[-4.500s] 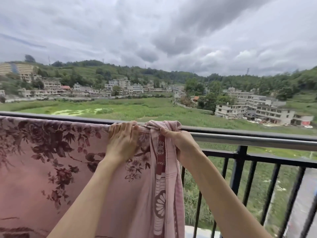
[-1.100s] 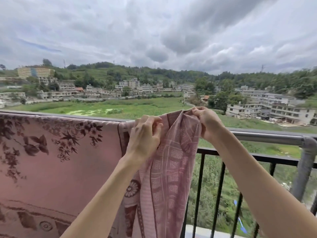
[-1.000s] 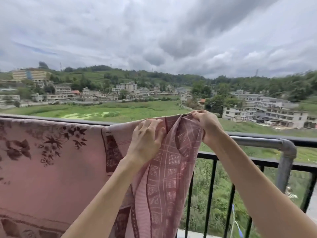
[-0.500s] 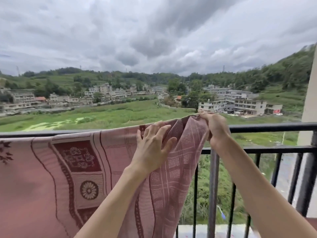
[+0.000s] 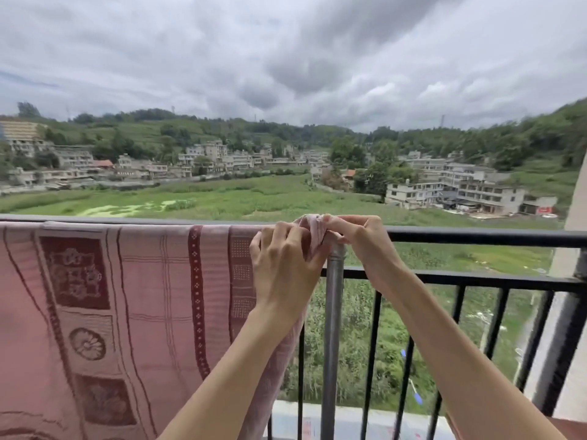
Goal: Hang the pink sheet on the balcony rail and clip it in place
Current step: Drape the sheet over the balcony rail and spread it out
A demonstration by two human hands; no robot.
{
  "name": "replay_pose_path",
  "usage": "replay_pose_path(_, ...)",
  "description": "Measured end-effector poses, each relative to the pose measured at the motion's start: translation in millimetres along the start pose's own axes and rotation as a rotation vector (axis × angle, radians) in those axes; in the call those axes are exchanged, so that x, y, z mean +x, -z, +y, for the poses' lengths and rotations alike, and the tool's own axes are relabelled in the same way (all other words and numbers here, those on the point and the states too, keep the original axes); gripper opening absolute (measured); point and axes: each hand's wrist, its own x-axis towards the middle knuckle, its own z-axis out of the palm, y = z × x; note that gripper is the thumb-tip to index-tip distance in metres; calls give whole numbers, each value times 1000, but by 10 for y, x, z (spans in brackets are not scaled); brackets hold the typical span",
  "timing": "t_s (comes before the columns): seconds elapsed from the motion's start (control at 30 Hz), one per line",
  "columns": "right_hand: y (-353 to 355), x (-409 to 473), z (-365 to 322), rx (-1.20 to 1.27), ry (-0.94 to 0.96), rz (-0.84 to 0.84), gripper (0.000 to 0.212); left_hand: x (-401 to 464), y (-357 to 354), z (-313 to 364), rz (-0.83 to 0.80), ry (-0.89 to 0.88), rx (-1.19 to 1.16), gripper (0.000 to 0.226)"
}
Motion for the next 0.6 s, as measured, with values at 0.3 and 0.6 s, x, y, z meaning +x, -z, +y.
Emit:
replay_pose_path(0.3, 50, 238, 58, -154, 96, -224, 15, 91, 244, 68, 96, 172, -348, 11)
replay_pose_path(0.6, -174, 492, 102, -468, 181, -257, 18, 220, 264, 63, 54, 136, -477, 12)
